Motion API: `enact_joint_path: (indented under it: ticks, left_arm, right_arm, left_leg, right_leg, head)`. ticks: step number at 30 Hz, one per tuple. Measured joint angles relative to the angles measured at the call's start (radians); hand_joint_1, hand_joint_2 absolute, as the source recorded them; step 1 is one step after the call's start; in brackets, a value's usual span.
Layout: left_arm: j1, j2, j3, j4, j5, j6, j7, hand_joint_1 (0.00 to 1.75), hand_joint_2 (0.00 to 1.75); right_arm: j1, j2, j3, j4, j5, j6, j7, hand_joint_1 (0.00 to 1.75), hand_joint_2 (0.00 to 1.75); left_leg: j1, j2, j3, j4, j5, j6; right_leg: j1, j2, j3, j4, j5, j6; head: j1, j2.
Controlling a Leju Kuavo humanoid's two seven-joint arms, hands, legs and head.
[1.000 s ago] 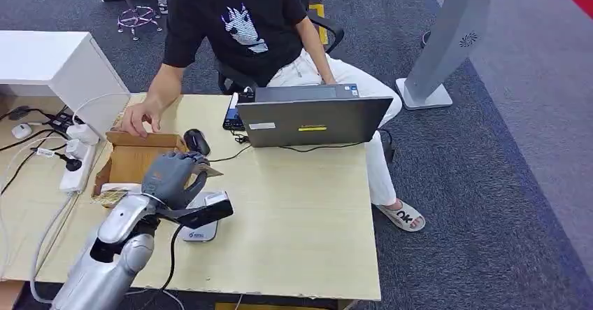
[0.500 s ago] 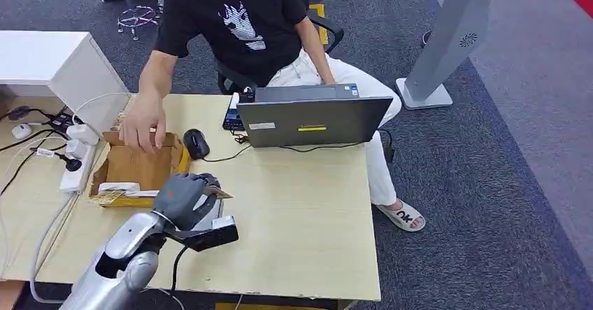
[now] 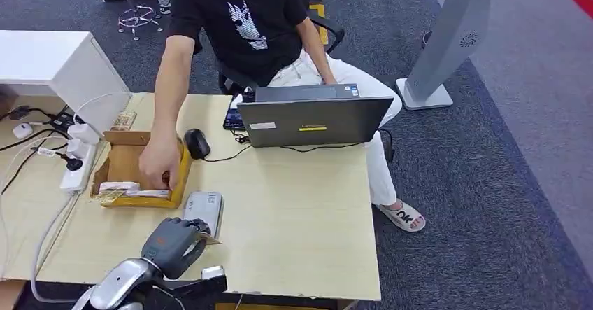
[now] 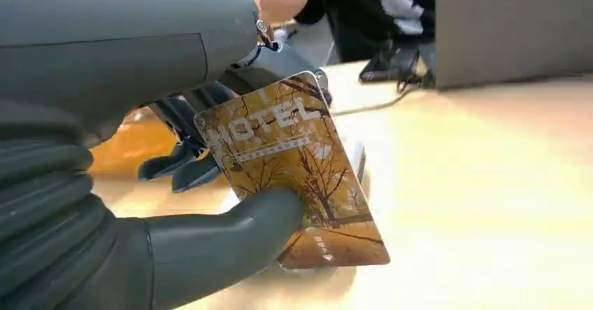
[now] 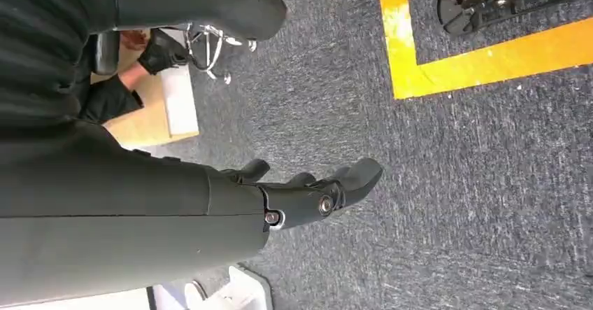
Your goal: Pass the card to the sensor for recognition and then transmit it.
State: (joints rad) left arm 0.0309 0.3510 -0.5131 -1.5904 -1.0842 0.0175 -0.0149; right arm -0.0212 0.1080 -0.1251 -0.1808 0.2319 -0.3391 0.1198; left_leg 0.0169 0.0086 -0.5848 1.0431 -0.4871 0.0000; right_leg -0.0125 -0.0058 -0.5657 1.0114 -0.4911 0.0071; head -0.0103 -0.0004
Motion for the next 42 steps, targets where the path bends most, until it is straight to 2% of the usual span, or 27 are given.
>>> enact_joint_path:
  ticks: [9,35,37,42]
  left_arm:
    - [0.013,-0.003,0.008,-0.001,-0.044,0.006,0.034,1.75,1.75]
    - [-0.041,-0.052,0.091,0.005,-0.055,0.032,0.035,1.75,1.75]
    - [-0.05,-0.055,0.096,0.015,-0.064,0.023,0.054,1.75,1.75]
    - [-0.098,-0.073,0.123,0.116,-0.093,0.023,0.095,1.75,1.75]
  right_arm:
    - [0.0,0.006,-0.003,0.0,0.011,0.0,0.0,0.0,1.75]
    - [0.0,0.007,-0.003,0.0,0.041,0.002,0.006,0.0,1.75]
    - [0.0,0.007,-0.003,0.0,0.046,0.003,0.01,0.0,1.75]
    - [-0.001,0.007,-0.003,0.0,0.069,0.006,0.017,0.0,1.75]
  left_leg:
    - [0.0,0.0,0.0,0.0,0.0,0.0]
    - [0.0,0.0,0.0,0.0,0.0,0.0]
    - [0.0,0.0,0.0,0.0,0.0,0.0]
    - [0.0,0.0,0.001,0.0,0.001,0.0]
  right_leg:
    - [0.0,0.0,0.0,0.0,0.0,0.0]
    - [0.0,0.0,0.0,0.0,0.0,0.0]
    - [0.0,0.0,0.0,0.0,0.0,0.0]
    - [0.0,0.0,0.0,0.0,0.001,0.0]
  head:
    - [0.0,0.0]
    - [0.0,0.0]
    - [0.0,0.0]
    - [0.0,0.0]
